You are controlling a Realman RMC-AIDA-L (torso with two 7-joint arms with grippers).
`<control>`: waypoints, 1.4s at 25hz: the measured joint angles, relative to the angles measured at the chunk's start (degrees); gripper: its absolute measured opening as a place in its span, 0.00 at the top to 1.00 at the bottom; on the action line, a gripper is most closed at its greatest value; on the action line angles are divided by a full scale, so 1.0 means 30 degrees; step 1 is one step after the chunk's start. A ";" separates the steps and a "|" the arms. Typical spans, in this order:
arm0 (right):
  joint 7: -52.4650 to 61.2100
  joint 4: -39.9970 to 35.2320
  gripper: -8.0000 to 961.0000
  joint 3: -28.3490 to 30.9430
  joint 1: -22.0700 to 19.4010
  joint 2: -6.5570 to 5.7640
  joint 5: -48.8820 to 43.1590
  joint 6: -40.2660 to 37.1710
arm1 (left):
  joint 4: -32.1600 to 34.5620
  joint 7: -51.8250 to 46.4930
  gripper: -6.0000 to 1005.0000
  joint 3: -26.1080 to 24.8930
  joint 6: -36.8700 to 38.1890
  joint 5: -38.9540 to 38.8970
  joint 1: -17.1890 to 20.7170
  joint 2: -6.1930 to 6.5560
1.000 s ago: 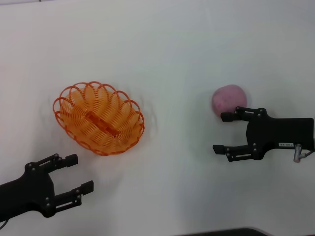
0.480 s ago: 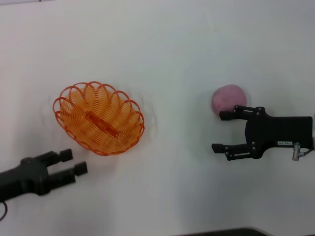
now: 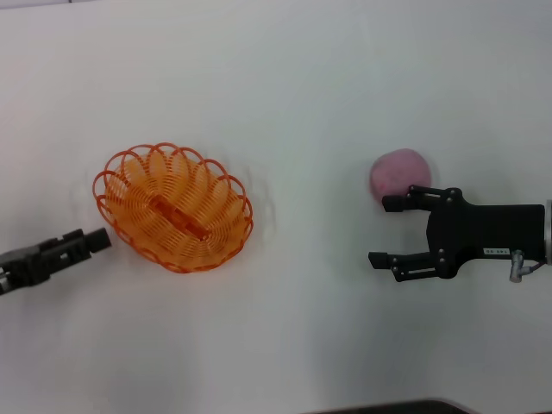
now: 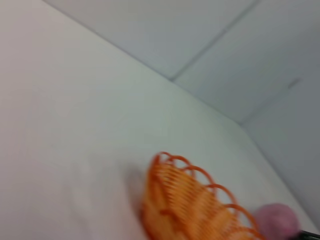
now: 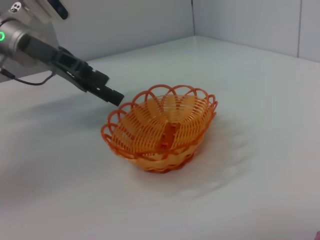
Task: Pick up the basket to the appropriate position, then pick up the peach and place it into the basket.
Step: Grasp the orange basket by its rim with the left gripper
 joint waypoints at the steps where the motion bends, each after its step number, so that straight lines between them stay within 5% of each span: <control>1: -0.0001 0.0004 0.03 0.0008 0.0007 0.0000 -0.0001 -0.0001 | 0.0037 -0.0269 0.24 0.0031 -0.0370 0.0036 -0.0112 0.0050; 11: -0.0003 0.0006 0.03 -0.0016 0.0125 0.0001 0.0000 0.0017 | 0.0866 -0.2337 0.25 0.0992 -0.1453 0.0342 -0.1568 0.0569; 27: -0.0003 -0.0047 0.03 -0.0121 0.0310 0.0001 -0.0002 0.0041 | 0.5537 -0.8725 0.25 0.8934 -0.3919 0.1793 -0.5165 0.0792; 35: -0.0004 -0.0105 0.03 -0.0019 0.0306 0.0001 -0.0002 0.0005 | 0.6149 -1.1300 0.25 1.1563 -0.4305 0.5789 -0.7176 0.0474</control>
